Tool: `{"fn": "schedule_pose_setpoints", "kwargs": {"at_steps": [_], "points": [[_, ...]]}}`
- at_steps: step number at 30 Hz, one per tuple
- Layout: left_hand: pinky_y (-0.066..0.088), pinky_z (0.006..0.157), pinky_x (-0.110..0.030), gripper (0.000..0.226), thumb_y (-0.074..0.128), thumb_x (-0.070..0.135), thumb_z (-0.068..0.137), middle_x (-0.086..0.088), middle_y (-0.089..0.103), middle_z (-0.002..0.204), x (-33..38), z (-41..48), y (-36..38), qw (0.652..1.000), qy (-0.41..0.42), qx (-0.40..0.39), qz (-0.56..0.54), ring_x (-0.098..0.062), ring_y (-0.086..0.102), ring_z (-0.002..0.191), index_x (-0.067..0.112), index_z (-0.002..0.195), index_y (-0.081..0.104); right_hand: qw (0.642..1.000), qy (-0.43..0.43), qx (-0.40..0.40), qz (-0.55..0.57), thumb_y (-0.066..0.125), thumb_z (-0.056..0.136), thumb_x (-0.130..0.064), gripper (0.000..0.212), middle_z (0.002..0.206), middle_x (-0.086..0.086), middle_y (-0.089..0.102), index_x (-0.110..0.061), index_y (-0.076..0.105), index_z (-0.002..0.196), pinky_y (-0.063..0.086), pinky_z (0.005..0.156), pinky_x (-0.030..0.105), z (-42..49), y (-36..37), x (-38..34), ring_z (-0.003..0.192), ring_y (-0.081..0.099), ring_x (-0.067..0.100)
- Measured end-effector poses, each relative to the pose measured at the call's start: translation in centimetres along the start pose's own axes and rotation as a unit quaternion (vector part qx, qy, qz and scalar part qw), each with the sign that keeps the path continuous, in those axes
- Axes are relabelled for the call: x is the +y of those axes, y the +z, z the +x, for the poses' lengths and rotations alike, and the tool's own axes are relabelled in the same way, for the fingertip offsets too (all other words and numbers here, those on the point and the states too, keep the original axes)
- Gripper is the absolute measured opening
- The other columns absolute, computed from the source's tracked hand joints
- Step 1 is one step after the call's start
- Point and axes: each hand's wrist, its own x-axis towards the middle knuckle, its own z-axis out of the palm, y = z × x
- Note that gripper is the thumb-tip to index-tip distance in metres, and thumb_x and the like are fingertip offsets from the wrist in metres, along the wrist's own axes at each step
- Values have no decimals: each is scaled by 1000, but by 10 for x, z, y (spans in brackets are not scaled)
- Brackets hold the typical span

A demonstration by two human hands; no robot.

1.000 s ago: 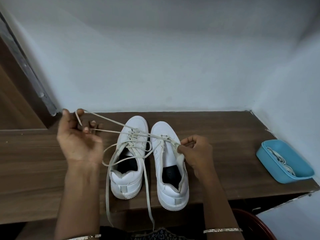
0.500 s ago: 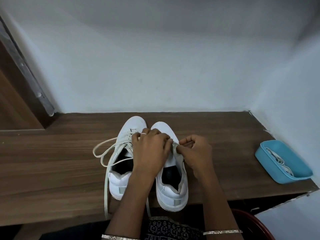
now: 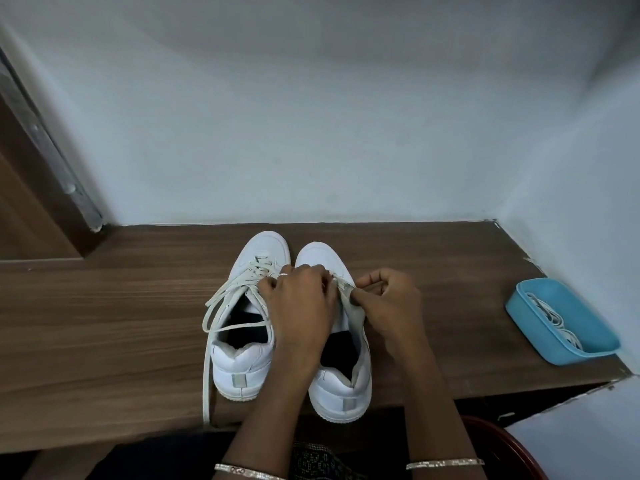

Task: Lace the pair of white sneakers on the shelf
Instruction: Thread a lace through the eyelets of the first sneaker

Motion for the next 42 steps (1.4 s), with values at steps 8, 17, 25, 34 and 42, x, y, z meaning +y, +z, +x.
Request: {"fn": "schedule_pose_setpoints", "kwargs": {"at_steps": [8, 17, 25, 34, 42], "points": [[52, 74, -34, 15, 54, 21, 95, -3, 71, 82, -31, 22, -33, 821, -145, 142, -533, -21, 68, 78, 25, 80, 57, 1000, 11, 0, 13, 80, 66, -14, 15, 70, -3, 71, -21, 70, 74, 60, 77, 45, 1, 3, 2, 70, 69, 15], [43, 83, -46, 33, 73, 24, 84, -20, 60, 111, -37, 17, -40, 981, -106, 149, -64, -41, 54, 104, 3, 109, 65, 990, -120, -16, -66, 74, 74, -14, 18, 87, -9, 69, -26, 69, 86, 56, 73, 33, -1, 8, -5, 77, 63, 5], [47, 64, -28, 25, 78, 49, 76, 9, 65, 74, -25, 12, -46, 944, -44, -243, -220, -5, 60, 67, 31, 90, 67, 942, -252, -85, -205, 63, 82, -10, 45, 118, 0, 55, -30, 64, 123, 50, 87, 40, -2, 25, 2, 105, 57, 23], [54, 74, -38, 37, 70, 39, 72, 1, 66, 85, -30, 10, -34, 964, -64, -203, -159, -21, 64, 81, 27, 104, 56, 925, -241, -45, -291, 62, 90, -31, 19, 106, -4, 54, -28, 59, 108, 49, 79, 41, -6, 32, 1, 99, 54, 23], [53, 74, -37, 29, 65, 24, 76, -2, 66, 85, -27, 7, -25, 976, -58, -130, -162, -27, 64, 81, 22, 104, 56, 975, -188, 49, -103, 40, 101, -41, 35, 82, 1, 61, -19, 54, 77, 49, 73, 44, 0, 37, 5, 77, 57, 22]]}}
